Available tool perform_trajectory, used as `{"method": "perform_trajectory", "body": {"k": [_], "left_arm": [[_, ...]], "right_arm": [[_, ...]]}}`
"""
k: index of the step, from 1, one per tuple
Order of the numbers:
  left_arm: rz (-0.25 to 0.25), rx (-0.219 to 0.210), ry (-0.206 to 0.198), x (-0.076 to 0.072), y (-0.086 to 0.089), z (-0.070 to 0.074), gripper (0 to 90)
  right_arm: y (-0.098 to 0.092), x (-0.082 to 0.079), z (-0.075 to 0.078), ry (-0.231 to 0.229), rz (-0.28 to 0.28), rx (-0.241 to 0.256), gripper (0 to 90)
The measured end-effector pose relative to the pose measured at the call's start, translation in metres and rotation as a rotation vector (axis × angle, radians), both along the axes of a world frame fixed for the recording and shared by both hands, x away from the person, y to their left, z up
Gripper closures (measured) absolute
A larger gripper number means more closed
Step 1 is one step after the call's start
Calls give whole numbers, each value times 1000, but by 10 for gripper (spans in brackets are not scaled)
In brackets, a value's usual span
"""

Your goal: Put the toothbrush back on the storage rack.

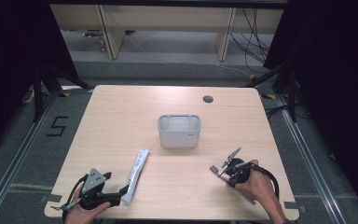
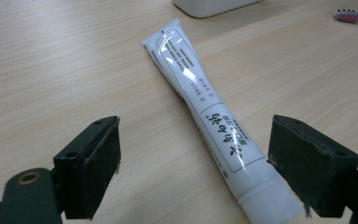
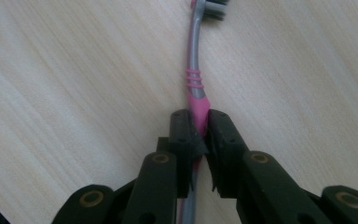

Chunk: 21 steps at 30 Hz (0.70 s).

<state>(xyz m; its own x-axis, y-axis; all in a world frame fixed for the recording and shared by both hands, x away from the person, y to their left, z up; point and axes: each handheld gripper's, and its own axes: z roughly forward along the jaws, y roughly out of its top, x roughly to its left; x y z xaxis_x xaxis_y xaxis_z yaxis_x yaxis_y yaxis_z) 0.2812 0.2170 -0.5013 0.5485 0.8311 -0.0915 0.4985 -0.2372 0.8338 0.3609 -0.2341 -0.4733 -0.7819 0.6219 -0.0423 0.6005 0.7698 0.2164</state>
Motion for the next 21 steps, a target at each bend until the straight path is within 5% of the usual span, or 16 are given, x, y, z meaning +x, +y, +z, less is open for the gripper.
{"method": "perform_trajectory", "body": {"k": [21], "left_arm": [[6,3,3,-1,1,1,162]], "right_arm": [[-20,-3,50,-172,-18,178,822]]}}
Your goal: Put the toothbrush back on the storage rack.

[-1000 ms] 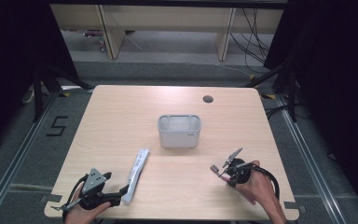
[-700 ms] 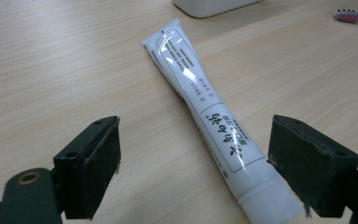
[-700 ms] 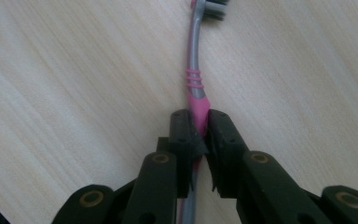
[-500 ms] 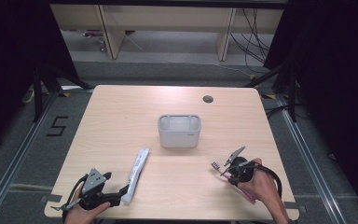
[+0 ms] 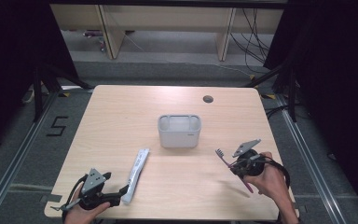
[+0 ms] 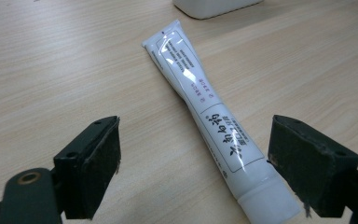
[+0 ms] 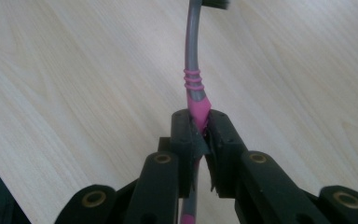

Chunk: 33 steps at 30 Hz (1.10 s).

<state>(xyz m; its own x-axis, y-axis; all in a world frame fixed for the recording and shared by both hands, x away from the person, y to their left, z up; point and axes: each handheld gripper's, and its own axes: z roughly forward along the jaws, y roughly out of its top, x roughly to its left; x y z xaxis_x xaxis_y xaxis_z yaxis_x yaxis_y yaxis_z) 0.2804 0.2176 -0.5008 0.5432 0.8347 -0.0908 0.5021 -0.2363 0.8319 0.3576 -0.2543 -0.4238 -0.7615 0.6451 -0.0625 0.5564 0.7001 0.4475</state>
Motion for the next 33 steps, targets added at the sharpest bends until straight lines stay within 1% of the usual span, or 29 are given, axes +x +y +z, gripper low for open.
{"method": "perform_trajectory", "body": {"k": [1,2,3,5,6,7,8,9,10,12,13,14,15,16,17,18,19,20,21,22,23,24,25,26,27,28,29,31,33], "left_arm": [[1,1,1,0,0,0,162],[3,-3,0,0,0,0,162],[6,-6,-2,0,0,0,162],[2,1,-1,0,1,0,162],[3,1,0,0,1,0,162],[3,0,0,0,1,0,162],[1,0,-1,0,0,0,162],[5,-7,-2,0,0,0,162],[5,-8,-2,0,0,0,162],[2,-11,-3,0,0,0,162],[3,-15,-7,0,0,0,162],[-2,-5,-3,0,1,1,162],[-2,-5,-3,0,1,1,162],[-1,-5,-2,0,2,1,162],[1,-10,-2,0,1,0,162],[2,-12,-3,0,0,0,162],[2,-11,-3,0,0,0,162],[2,-11,-3,0,0,0,162],[2,1,2,0,1,0,162],[1,-1,1,0,0,0,162],[1,0,0,0,0,0,162],[2,-3,0,0,0,1,162],[1,-11,-3,0,0,0,162],[-3,-3,-2,0,1,1,162],[1,-7,-2,0,1,1,162],[-1,1,0,0,1,1,162],[2,-1,2,0,1,0,162],[2,-7,-2,0,0,0,162],[0,-7,-3,0,0,1,162]], "right_arm": [[0,-1,2,-2,-7,8,821],[0,1,4,-10,5,4,821],[1,0,5,-14,-7,20,822],[2,2,11,-21,-23,41,822],[0,5,12,-59,9,48,822],[1,5,15,-46,-9,63,822],[3,6,17,-59,-22,89,821],[2,7,19,-77,-14,114,822],[2,10,21,-111,-24,153,822],[1,13,25,-123,-19,197,822],[0,15,26,-144,-25,208,822],[0,17,27,-148,-24,221,822],[0,19,28,-155,-30,236,822],[1,19,28,-146,-71,272,822],[0,21,29,-149,-50,273,822],[1,21,30,-140,-73,290,822],[1,23,31,-153,-64,300,822],[2,24,32,-155,-62,302,822],[2,26,31,-172,-52,320,822],[2,27,32,-170,-53,329,822],[2,30,31,-188,-33,336,822],[3,29,33,-173,-61,351,822],[4,31,33,-175,-61,361,822],[5,32,34,-169,-69,368,823],[6,34,35,-185,-70,382,823],[7,35,35,-177,-64,385,823],[8,36,36,-184,-69,400,823],[10,40,38,-196,-67,408,823],[15,43,39,-201,-73,450,823]]}}
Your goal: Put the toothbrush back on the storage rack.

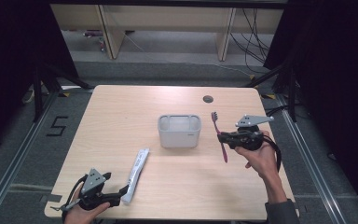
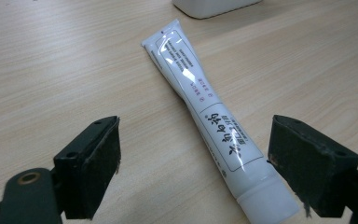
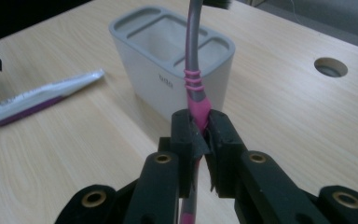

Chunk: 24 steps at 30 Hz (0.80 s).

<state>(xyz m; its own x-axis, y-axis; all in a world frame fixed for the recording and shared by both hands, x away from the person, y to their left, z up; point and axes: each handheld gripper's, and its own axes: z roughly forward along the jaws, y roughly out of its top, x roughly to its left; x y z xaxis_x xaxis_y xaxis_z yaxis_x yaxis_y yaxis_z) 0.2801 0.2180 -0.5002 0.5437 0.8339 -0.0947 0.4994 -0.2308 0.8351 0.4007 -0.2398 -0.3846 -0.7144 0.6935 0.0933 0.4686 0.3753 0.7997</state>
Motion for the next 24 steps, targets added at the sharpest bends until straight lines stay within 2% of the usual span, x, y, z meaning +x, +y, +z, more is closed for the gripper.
{"method": "perform_trajectory", "body": {"k": [1,2,3,4,5,6,8,11,13,14,16,17,19,20,22,24], "left_arm": [[2,-8,-2,0,0,0,162],[-1,10,4,1,1,0,162],[5,7,8,1,1,0,162],[7,-7,5,1,0,-1,162],[1,5,4,0,0,0,162],[1,-6,0,0,0,0,162],[2,-5,-1,0,0,0,162],[0,-6,1,0,0,-1,162],[2,-7,2,0,0,0,162],[2,-6,0,0,0,0,162],[1,-5,1,0,0,0,162],[2,-5,1,0,0,0,162],[1,6,4,0,0,0,162],[1,-6,1,0,0,-1,162],[1,-6,1,0,0,0,162],[0,-6,2,0,0,0,162]], "right_arm": [[1,2,1,-7,12,1,823],[3,4,2,-12,14,10,823],[4,5,4,-8,13,4,823],[6,8,4,-20,17,21,823],[8,9,7,-21,14,13,823],[10,11,8,-42,17,17,823],[13,14,12,-34,23,34,823],[18,18,16,-49,34,41,823],[22,20,18,-44,19,46,823],[22,23,18,-71,26,45,823],[25,24,21,-57,20,59,823],[26,27,21,-70,36,71,823],[28,28,23,-73,20,70,823],[28,30,24,-92,28,64,823],[31,30,26,-77,27,87,823],[32,33,28,-91,35,75,823]]}}
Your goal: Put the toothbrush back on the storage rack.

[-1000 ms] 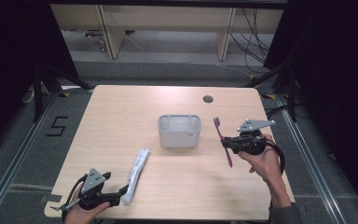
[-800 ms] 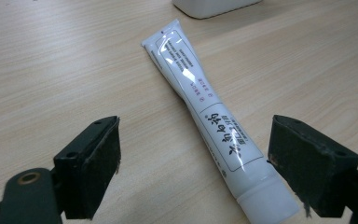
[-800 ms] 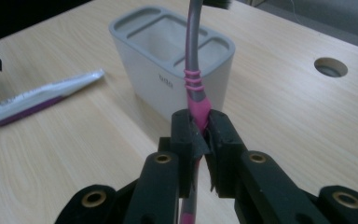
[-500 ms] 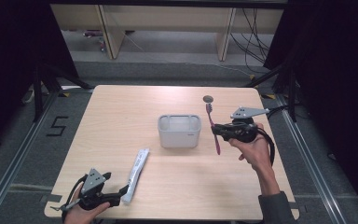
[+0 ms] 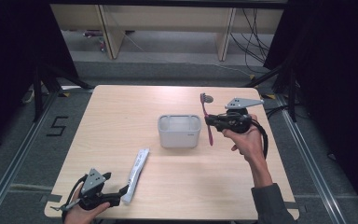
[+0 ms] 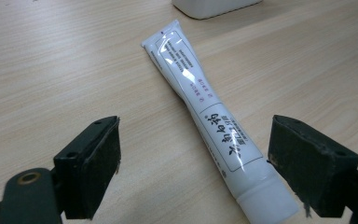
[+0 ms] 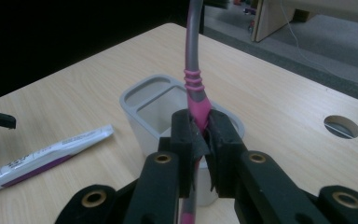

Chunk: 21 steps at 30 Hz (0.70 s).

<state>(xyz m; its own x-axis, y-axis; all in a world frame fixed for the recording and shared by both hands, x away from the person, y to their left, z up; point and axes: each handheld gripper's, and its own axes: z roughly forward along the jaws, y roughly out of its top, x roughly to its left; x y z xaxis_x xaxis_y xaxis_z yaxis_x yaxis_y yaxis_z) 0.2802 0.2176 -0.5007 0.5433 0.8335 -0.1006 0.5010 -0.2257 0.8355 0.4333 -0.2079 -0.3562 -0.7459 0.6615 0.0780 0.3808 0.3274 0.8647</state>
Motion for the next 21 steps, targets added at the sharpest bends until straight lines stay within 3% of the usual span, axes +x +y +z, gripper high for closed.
{"method": "perform_trajectory", "body": {"k": [2,5,6,8,11,14,17,20,21], "left_arm": [[-5,4,0,0,0,0,162],[-1,9,2,0,0,0,162],[1,5,1,0,0,0,162],[-1,0,0,0,0,0,162],[-2,2,1,0,0,0,162],[-2,6,1,0,0,0,162],[2,2,1,0,0,0,162],[0,13,5,0,1,0,162],[-1,9,3,0,0,0,162]], "right_arm": [[3,2,1,15,9,18,823],[5,5,5,-9,0,9,823],[7,4,6,14,-9,27,823],[8,7,7,-6,8,22,823],[13,9,8,10,6,60,823],[13,12,8,1,4,49,823],[14,15,8,15,-2,72,823],[15,19,9,-6,-12,65,823],[16,20,10,11,-14,74,824]]}}
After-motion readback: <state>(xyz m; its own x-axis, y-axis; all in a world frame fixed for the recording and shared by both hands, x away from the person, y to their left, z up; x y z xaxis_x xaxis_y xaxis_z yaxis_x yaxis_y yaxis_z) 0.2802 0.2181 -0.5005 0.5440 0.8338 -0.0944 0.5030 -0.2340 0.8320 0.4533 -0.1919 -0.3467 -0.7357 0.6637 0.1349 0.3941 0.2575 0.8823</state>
